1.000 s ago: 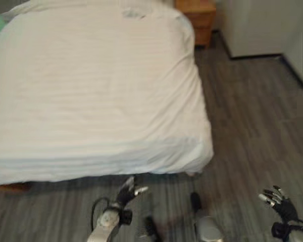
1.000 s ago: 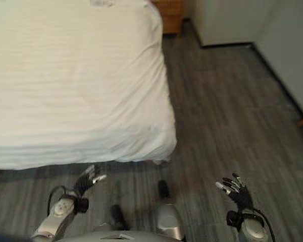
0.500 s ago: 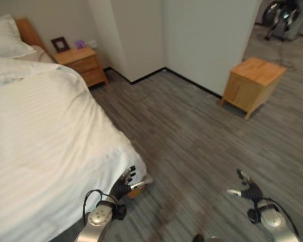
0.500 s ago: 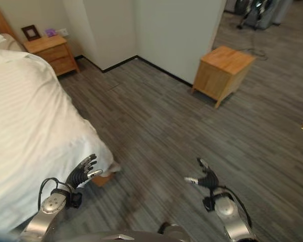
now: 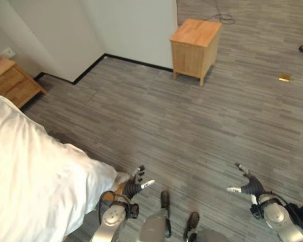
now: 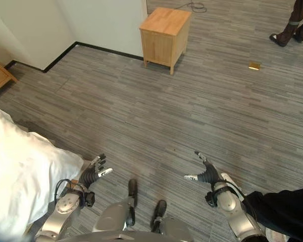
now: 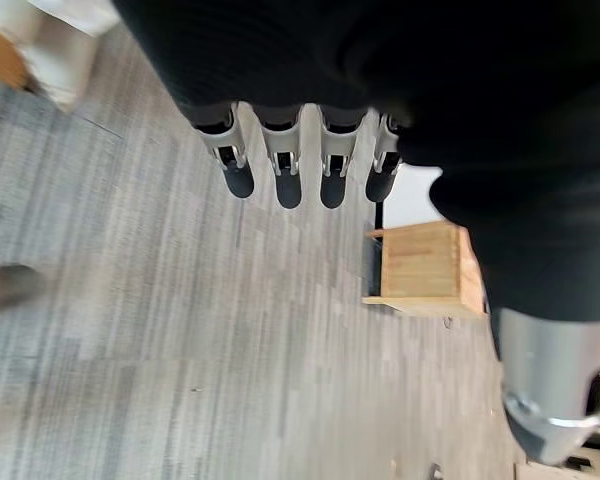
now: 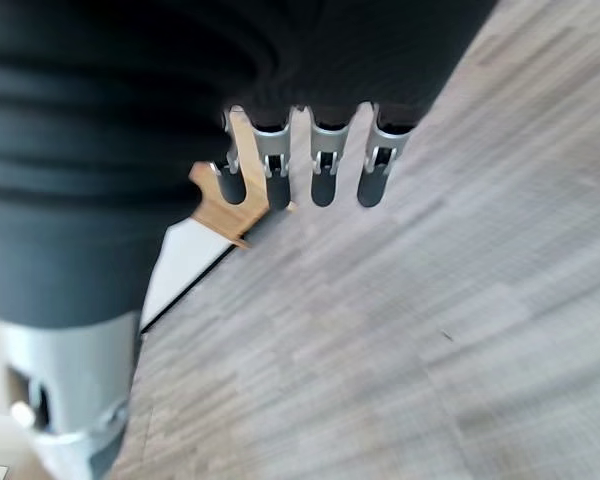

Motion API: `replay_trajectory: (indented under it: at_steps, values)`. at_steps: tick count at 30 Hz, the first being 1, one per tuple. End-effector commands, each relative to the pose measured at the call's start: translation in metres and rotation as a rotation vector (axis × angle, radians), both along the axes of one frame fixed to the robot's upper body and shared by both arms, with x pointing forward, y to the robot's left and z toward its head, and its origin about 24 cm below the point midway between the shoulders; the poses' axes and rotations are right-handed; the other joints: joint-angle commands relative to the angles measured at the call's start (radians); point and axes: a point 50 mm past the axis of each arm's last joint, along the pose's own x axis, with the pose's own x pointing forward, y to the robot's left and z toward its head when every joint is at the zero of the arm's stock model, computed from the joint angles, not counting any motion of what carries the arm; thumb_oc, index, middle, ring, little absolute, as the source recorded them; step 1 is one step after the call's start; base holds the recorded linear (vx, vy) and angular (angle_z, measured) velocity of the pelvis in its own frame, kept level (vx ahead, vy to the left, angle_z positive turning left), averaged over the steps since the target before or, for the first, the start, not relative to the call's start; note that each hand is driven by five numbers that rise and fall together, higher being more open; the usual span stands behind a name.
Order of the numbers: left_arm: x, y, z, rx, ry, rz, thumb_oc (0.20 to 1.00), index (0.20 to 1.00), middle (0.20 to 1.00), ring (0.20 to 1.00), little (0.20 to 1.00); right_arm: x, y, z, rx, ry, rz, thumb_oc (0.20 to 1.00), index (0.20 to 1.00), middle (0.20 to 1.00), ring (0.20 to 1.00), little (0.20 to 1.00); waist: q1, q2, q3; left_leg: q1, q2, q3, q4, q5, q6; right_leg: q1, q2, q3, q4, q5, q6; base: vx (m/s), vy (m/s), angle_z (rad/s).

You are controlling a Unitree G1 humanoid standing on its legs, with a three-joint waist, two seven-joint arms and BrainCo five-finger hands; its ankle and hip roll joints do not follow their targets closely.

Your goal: Making the bed.

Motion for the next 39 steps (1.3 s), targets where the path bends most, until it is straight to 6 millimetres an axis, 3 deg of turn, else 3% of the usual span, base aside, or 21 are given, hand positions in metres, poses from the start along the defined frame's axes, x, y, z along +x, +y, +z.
replay_trajectory:
  at_steps: [1, 2, 3, 5, 7, 8, 9, 10, 12, 16, 19, 20, 22, 24, 35, 36, 39]
  values:
    - [0.019, 0.009, 0.028, 0.084, -0.147, -0.014, 1.0, 1.0, 1.0, 1.0, 1.0, 0.024, 0.01, 0.04, -0.012, -0.206, 0.065, 1.0, 1.0, 1.0, 1.0, 1.0, 0.023, -0.05, 0.047, 0.035, -0.047, 0.035, -0.015, -0.018, 0.124, -0.064, -0.206, 0.087, 0.537, 0.13, 0.272, 0.2, 0.096, -0.42]
    - [0.022, 0.011, 0.031, 0.089, -0.156, -0.004, 1.0, 1.0, 1.0, 1.0, 1.0, 0.027, 0.013, 0.043, -0.02, -0.216, 0.082, 1.0, 1.0, 1.0, 1.0, 1.0, 0.009, -0.031, 0.064, 0.064, -0.03, 0.039, -0.017, -0.031, 0.13, -0.122, -0.223, 0.091, 0.638, 0.15, 0.282, 0.26, 0.178, -0.46]
    - [0.023, 0.016, 0.034, 0.102, -0.174, 0.017, 1.0, 1.0, 1.0, 1.0, 1.0, 0.028, 0.015, 0.047, -0.011, -0.235, 0.082, 1.0, 1.0, 1.0, 1.0, 1.0, -0.017, 0.01, 0.088, 0.112, -0.003, 0.021, -0.046, -0.03, 0.133, -0.24, -0.229, 0.094, 0.722, 0.123, 0.259, 0.2, 0.133, -0.47]
    - [0.024, 0.022, 0.037, 0.112, -0.182, 0.032, 1.0, 1.0, 1.0, 1.0, 1.0, 0.029, 0.014, 0.047, 0.005, -0.237, 0.066, 1.0, 1.0, 1.0, 1.0, 1.0, -0.024, 0.007, 0.095, 0.137, -0.007, 0.017, -0.063, -0.037, 0.128, -0.249, -0.268, 0.076, 0.692, 0.102, 0.242, 0.22, 0.023, 0.07]
    - [0.025, 0.024, 0.039, 0.115, -0.189, 0.041, 1.0, 1.0, 1.0, 1.0, 1.0, 0.028, 0.013, 0.045, 0.037, -0.228, 0.04, 1.0, 1.0, 1.0, 1.0, 1.0, -0.03, 0.008, 0.097, 0.149, -0.003, 0.009, -0.072, -0.042, 0.117, -0.252, -0.275, 0.073, 0.626, 0.089, 0.227, 0.25, -0.103, 0.14]
    - [0.029, 0.029, 0.041, 0.132, -0.2, 0.063, 1.0, 1.0, 1.0, 1.0, 1.0, 0.024, 0.01, 0.038, 0.075, -0.21, -0.011, 1.0, 1.0, 1.0, 1.0, 1.0, -0.047, -0.002, 0.101, 0.16, 0.001, -0.008, -0.072, -0.063, 0.091, -0.259, -0.252, 0.088, 0.458, 0.049, 0.199, 0.38, -0.284, 0.24]
    - [0.032, 0.031, 0.044, 0.144, -0.214, 0.079, 1.0, 1.0, 1.0, 1.0, 1.0, 0.017, 0.007, 0.033, 0.098, -0.199, -0.06, 1.0, 1.0, 1.0, 1.0, 1.0, -0.067, -0.017, 0.094, 0.163, -0.003, -0.043, -0.072, -0.077, 0.071, -0.234, -0.2, 0.146, 0.197, 0.063, 0.176, 0.39, -0.284, 0.42]
    - [0.032, 0.031, 0.044, 0.144, -0.214, 0.079, 1.0, 1.0, 1.0, 1.0, 1.0, 0.017, 0.007, 0.033, 0.098, -0.199, -0.06, 1.0, 1.0, 1.0, 1.0, 1.0, -0.067, -0.017, 0.094, 0.163, -0.002, -0.043, -0.072, -0.077, 0.071, -0.233, -0.2, 0.145, 0.196, 0.065, 0.176, 0.3, -0.246, 0.59]
    - [0.033, 0.036, 0.049, 0.175, -0.236, 0.097, 1.0, 1.0, 1.0, 1.0, 1.0, 0.003, 0.0, 0.023, 0.067, -0.153, -0.097, 1.0, 1.0, 1.0, 1.0, 1.0, -0.083, -0.035, 0.07, 0.185, -0.003, -0.082, -0.072, -0.105, 0.057, -0.201, -0.185, 0.223, 0.071, 0.115, 0.18, 0.31, -0.226, 0.83]
    - [0.031, 0.036, 0.055, 0.12, -0.278, 0.138, 1.0, 1.0, 1.0, 1.0, 1.0, 0.003, 0.0, 0.029, 0.077, -0.156, -0.052, 1.0, 1.0, 1.0, 1.0, 1.0, -0.082, -0.032, 0.042, 0.196, 0.006, -0.084, -0.072, -0.104, 0.038, -0.136, -0.172, 0.168, -0.017, 0.148, 0.157, 0.21, -0.168, 0.68]
    - [0.031, 0.035, 0.057, 0.083, -0.294, 0.157, 1.0, 1.0, 1.0, 1.0, 1.0, 0.002, -0.006, 0.036, 0.076, -0.176, -0.055, 1.0, 1.0, 1.0, 1.0, 1.0, -0.091, -0.017, 0.042, 0.183, 0.016, -0.072, -0.07, -0.089, 0.024, -0.11, -0.18, 0.127, -0.043, 0.141, 0.151, 0.04, -0.053, 0.21]
    - [0.037, 0.029, 0.062, 0.023, -0.319, 0.171, 1.0, 1.0, 1.0, 1.0, 1.0, 0.004, -0.012, 0.042, 0.066, -0.197, -0.067, 1.0, 1.0, 1.0, 1.0, 1.0, -0.113, 0.003, 0.047, 0.16, 0.027, 0.012, -0.054, -0.071, 0.012, -0.087, -0.206, 0.067, -0.051, 0.127, 0.146, -0.02, 0.005, 0.69]
    - [0.039, 0.027, 0.063, 0.007, -0.328, 0.17, 1.0, 1.0, 1.0, 1.0, 1.0, 0.005, -0.013, 0.045, 0.06, -0.208, -0.066, 1.0, 1.0, 1.0, 1.0, 1.0, -0.124, 0.012, 0.047, 0.151, 0.035, 0.049, -0.052, -0.063, 0.008, -0.083, -0.214, 0.049, -0.051, 0.125, 0.147, -0.02, 0.029, 0.69]
    - [0.037, 0.027, 0.063, 0.002, -0.33, 0.177, 1.0, 1.0, 1.0, 1.0, 1.0, 0.005, -0.011, 0.048, 0.063, -0.211, -0.045, 1.0, 1.0, 1.0, 1.0, 1.0, -0.134, 0.032, 0.031, 0.157, 0.033, 0.06, -0.072, -0.069, 0.004, -0.083, -0.202, 0.045, -0.052, 0.12, 0.147, 0.02, 0.018, 0.42]
    - [0.036, 0.029, 0.064, 0.007, -0.328, 0.174, 1.0, 1.0, 1.0, 1.0, 1.0, 0.004, -0.008, 0.042, 0.086, -0.185, -0.041, 1.0, 1.0, 1.0, 1.0, 1.0, -0.144, 0.031, 0.027, 0.191, 0.029, 0.077, -0.072, -0.085, 0.013, -0.065, -0.208, 0.066, -0.052, 0.129, 0.147, 0.0, 0.033, 0.0]
    - [0.028, 0.022, 0.032, 0.056, -0.161, 0.198, 1.0, 1.0, 1.0, 1.0, 1.0, -0.025, -0.025, -0.028, 0.421, 0.059, -0.456, 1.0, 1.0, 1.0, 1.0, 1.0, -0.092, -0.037, -0.028, 0.134, 0.159, 0.128, 0.248, -0.028, -0.049, 0.083, -0.203, 0.008, -0.052, 0.044, 0.109, -0.02, 0.042, -0.03]
    - [0.032, 0.015, 0.03, 0.066, -0.153, 0.172, 1.0, 1.0, 1.0, 1.0, 1.0, -0.028, -0.024, -0.031, 0.404, 0.083, -0.444, 1.0, 1.0, 1.0, 1.0, 1.0, -0.115, -0.008, -0.084, 0.238, 0.118, 0.077, 0.014, -0.059, -0.042, 0.067, -0.185, -0.011, -0.052, 0.039, 0.127, -0.03, 0.073, 0.14]
